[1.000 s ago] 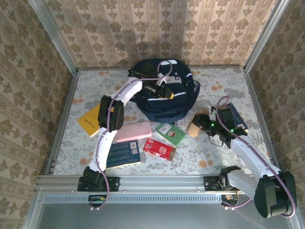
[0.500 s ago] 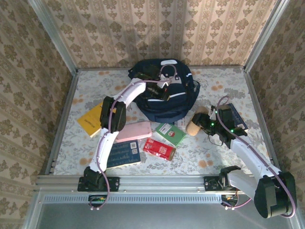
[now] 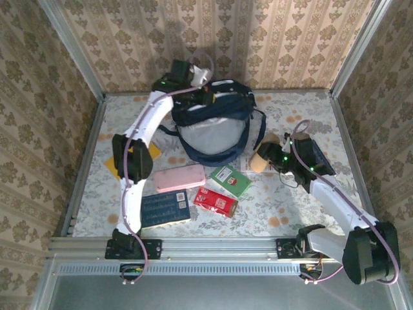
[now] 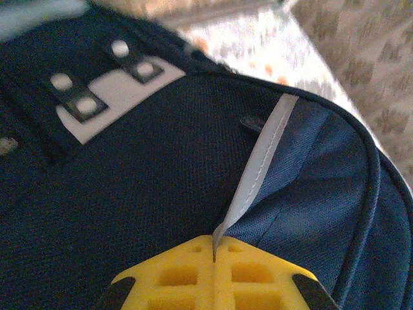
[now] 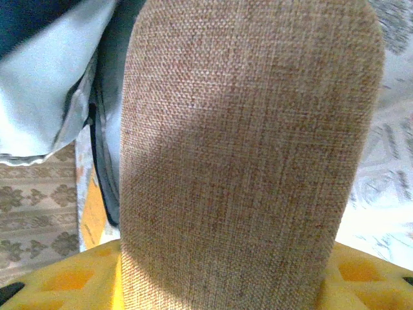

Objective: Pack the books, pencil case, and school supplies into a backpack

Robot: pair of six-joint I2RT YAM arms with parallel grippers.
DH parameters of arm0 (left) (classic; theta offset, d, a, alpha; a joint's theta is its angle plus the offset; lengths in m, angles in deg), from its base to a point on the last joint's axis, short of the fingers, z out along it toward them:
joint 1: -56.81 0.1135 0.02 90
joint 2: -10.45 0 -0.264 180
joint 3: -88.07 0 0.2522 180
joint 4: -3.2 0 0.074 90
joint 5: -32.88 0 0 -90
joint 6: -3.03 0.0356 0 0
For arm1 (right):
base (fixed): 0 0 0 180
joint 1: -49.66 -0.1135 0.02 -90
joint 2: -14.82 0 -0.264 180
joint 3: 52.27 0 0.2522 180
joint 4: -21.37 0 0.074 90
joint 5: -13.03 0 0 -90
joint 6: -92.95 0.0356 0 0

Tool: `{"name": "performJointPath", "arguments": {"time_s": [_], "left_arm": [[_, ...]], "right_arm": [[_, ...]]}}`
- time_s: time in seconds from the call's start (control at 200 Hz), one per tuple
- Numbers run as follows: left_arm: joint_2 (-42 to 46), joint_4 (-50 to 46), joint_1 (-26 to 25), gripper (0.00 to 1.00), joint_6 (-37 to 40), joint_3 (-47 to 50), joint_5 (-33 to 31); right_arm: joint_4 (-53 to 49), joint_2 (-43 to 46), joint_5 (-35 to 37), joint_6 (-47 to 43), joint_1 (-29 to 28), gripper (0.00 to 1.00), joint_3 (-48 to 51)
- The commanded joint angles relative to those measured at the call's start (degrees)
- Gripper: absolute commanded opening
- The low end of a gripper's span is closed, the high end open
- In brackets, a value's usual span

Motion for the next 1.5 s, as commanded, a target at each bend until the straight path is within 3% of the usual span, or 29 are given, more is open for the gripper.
{"name": "performJointPath", "arguments": {"time_s": [0.0,0.275,0.58,0.785,0.965,1.15,1.22,1.35,1.445,1.495], "left_arm": [[2.4,3.6,0.5,0.00,-3.4,-6.8,0.2],[0.6,7.3,1.7,0.00,-9.4,-10.1,3.3],[1.4,8.6,1.1,0.00,-10.9,-8.6,6.4],[2.3,11.6,-0.3,0.00,-13.1,-8.3,10.6],[3.2,13.8,-1.9,0.00,-14.8,-8.8,13.6],[4.9,15.0,-3.8,0.00,-15.6,-8.8,14.7],[5.7,16.0,-4.1,0.00,-16.3,-8.4,15.5],[7.4,14.7,-4.0,0.00,-14.6,-7.9,15.1],[8.8,14.4,-2.7,0.00,-14.7,-6.0,14.7],[9.6,15.4,-0.4,0.00,-15.5,-4.6,14.9]], "right_arm": [[7.1,-4.3,0.2,3.8,-2.2,0.39,-4.9],[12.3,-17.5,0.0,11.2,-7.8,0.39,-18.1],[11.0,-23.2,2.3,13.7,-10.6,0.39,-25.7],[7.8,-29.7,8.8,19.3,-11.8,0.36,-28.8],[17.7,-39.9,9.5,23.5,-13.2,0.40,-35.1],[9.1,-52.2,12.7,23.5,-16.3,0.44,-49.3],[6.1,-56.1,14.8,24.0,-17.4,0.51,-53.6],[2.0,-60.4,17.3,21.7,-18.4,0.84,-58.7],[5.2,-58.4,18.5,19.4,-18.3,0.99,-55.7],[6.6,-57.1,18.6,17.6,-18.1,1.00,-54.1]]}}
